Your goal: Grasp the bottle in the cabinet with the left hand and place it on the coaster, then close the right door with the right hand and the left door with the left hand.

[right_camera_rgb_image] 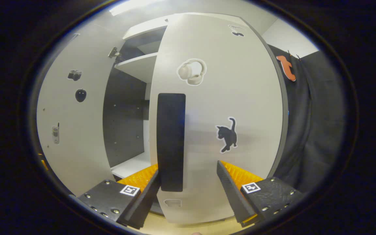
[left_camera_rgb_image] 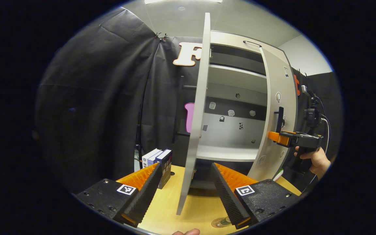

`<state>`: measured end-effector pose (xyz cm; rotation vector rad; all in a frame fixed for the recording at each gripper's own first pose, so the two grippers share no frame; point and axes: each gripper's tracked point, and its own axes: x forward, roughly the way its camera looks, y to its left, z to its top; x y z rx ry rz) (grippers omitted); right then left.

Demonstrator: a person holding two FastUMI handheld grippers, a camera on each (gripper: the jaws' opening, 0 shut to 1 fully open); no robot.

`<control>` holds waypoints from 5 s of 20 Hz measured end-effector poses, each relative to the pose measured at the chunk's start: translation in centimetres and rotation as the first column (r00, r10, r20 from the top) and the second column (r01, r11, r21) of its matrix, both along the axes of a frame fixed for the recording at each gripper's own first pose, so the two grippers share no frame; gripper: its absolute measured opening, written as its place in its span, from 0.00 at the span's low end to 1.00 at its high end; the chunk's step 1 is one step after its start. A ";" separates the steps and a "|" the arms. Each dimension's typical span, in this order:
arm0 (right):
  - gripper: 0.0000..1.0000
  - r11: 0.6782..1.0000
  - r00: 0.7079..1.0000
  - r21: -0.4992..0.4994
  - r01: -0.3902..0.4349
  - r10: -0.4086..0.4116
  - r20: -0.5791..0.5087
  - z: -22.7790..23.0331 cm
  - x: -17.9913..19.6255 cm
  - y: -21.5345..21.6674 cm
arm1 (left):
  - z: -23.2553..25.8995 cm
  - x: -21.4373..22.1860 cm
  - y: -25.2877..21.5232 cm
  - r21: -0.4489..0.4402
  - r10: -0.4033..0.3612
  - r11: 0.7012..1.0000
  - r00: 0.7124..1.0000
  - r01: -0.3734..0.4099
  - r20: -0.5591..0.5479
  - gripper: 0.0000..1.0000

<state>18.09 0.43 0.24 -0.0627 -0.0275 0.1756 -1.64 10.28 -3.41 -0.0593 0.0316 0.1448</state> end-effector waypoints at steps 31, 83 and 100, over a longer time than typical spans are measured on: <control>0.99 0.996 0.996 -0.059 0.062 -0.065 -0.058 -3.6 -9.2 -1.3 | 4.8 3.5 3.3 0.011 -0.180 0.984 0.983 0.180 0.039 0.95; 0.99 0.973 0.972 0.094 0.212 -0.200 -0.124 -4.2 -15.6 -16.1 | 2.0 21.6 -18.3 0.059 -0.291 0.955 0.957 0.290 0.018 1.00; 0.99 0.981 0.983 0.097 0.168 -0.159 -0.097 -2.3 -17.8 -13.0 | 4.5 17.1 -18.9 0.116 -0.241 0.965 0.969 0.234 0.051 0.99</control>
